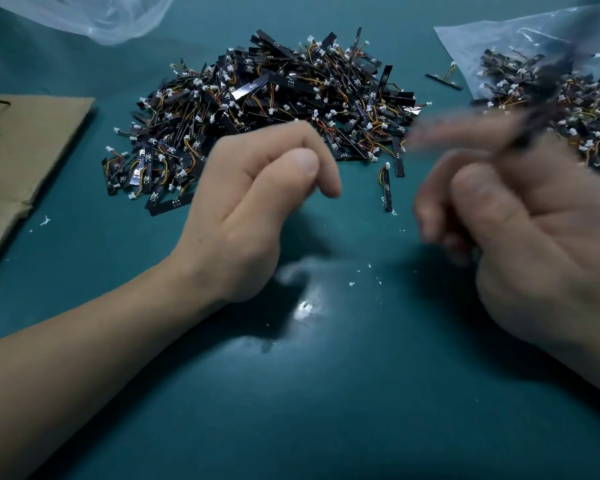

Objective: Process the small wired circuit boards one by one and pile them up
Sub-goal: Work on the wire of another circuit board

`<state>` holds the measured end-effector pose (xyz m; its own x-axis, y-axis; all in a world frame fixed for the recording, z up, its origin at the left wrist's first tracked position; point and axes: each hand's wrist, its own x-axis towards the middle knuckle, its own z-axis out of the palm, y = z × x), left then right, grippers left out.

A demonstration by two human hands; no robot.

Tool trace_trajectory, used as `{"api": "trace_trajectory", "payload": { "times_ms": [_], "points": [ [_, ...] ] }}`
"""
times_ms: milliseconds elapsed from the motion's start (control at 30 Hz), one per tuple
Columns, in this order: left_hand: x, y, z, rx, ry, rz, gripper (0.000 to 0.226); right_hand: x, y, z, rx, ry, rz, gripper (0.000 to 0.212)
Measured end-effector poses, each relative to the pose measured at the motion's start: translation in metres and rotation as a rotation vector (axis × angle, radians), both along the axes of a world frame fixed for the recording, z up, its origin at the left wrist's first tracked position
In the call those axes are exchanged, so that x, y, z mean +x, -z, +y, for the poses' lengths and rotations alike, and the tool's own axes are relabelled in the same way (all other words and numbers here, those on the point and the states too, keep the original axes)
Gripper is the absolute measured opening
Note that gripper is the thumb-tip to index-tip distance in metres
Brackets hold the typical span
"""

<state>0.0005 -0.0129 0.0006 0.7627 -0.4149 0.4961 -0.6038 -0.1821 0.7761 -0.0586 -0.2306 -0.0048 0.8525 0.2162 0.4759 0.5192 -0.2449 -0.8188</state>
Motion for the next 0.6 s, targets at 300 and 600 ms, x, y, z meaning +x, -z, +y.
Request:
{"api": "trace_trajectory", "payload": {
  "times_ms": [300,600],
  "points": [
    [-0.0010,0.0044,-0.0092,0.493,-0.297,0.025,0.030,-0.0047,0.0052,0.0095,-0.471,0.124,-0.019,0.022],
    [-0.0033,0.0027,-0.0090,0.335,-0.100,-0.054,0.041,0.0012,0.0053,0.0100,-0.521,0.324,0.069,0.017]
  ]
}}
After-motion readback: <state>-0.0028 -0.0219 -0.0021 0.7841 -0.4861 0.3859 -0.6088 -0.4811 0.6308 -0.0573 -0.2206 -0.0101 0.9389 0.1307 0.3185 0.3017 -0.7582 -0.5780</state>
